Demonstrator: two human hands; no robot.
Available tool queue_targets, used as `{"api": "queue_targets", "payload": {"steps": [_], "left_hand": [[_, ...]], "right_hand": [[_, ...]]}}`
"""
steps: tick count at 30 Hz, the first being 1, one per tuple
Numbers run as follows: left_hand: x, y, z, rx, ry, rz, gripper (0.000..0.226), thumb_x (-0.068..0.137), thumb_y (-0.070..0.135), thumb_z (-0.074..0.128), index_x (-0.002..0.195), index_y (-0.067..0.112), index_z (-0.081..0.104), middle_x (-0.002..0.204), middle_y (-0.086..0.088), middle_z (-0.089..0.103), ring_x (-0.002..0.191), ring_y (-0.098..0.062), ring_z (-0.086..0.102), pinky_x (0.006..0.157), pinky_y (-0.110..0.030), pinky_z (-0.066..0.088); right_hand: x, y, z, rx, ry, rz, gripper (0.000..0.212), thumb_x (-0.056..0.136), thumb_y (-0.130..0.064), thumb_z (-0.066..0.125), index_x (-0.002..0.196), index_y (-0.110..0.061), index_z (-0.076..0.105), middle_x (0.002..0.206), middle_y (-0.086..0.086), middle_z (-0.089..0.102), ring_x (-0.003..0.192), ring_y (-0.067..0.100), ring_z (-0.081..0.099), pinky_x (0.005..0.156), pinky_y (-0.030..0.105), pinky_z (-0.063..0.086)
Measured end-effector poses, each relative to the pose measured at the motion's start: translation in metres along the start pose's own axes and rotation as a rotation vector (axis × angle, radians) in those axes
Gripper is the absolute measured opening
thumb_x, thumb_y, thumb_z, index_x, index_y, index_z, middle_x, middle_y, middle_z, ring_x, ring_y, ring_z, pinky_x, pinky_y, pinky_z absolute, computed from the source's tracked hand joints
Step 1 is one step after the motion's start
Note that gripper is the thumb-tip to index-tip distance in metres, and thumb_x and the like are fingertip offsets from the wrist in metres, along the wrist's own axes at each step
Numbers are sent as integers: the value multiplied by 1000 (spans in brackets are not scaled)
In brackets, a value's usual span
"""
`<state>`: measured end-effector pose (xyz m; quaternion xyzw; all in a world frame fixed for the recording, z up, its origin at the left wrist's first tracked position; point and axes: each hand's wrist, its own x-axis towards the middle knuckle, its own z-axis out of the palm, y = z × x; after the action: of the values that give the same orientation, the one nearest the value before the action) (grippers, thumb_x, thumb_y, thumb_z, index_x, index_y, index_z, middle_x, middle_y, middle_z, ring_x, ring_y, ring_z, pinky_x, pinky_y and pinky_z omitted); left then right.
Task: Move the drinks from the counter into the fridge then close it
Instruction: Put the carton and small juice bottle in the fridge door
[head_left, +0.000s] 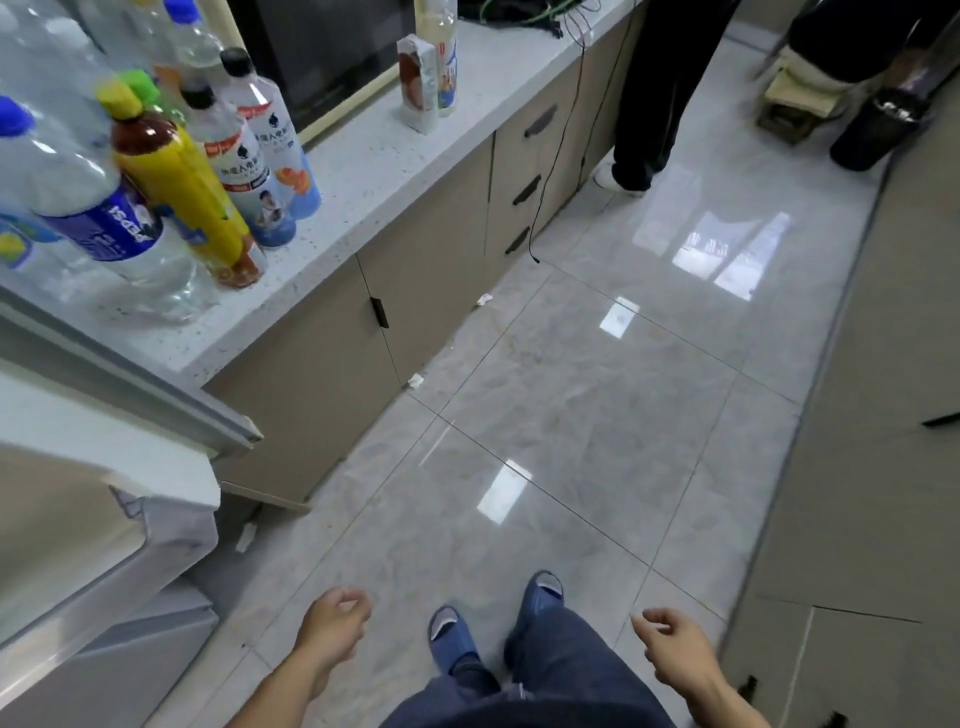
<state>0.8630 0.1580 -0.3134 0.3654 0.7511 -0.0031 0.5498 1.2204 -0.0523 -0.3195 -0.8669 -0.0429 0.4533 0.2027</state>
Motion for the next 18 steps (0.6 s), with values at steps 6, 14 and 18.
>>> {"api": "queue_targets", "payload": {"steps": [6, 14, 18], "left_hand": [[28, 89, 18, -10, -80, 89, 13, 93, 20, 60, 106, 19, 59, 101, -7, 67, 78, -18, 62, 67, -28, 49], [65, 171, 40, -12, -41, 51, 21, 92, 30, 62, 108, 15, 63, 101, -7, 68, 76, -18, 62, 64, -28, 50], [70, 198, 41, -2, 15, -6, 23, 91, 35, 64, 105, 18, 64, 98, -4, 69, 76, -19, 63, 62, -28, 51]], "right_hand": [[24, -22, -8, 2, 3, 82, 22, 90, -27, 68, 102, -9, 63, 84, 6, 62, 73, 21, 55, 71, 33, 43], [105, -123, -35, -61, -87, 30, 18, 89, -26, 66, 89, -9, 63, 72, 0, 57, 66, 19, 50, 64, 31, 41], [154, -205, -57, -83, -119, -33, 16, 90, -28, 66, 87, -12, 62, 78, 3, 60, 70, 22, 54, 65, 32, 44]]}}
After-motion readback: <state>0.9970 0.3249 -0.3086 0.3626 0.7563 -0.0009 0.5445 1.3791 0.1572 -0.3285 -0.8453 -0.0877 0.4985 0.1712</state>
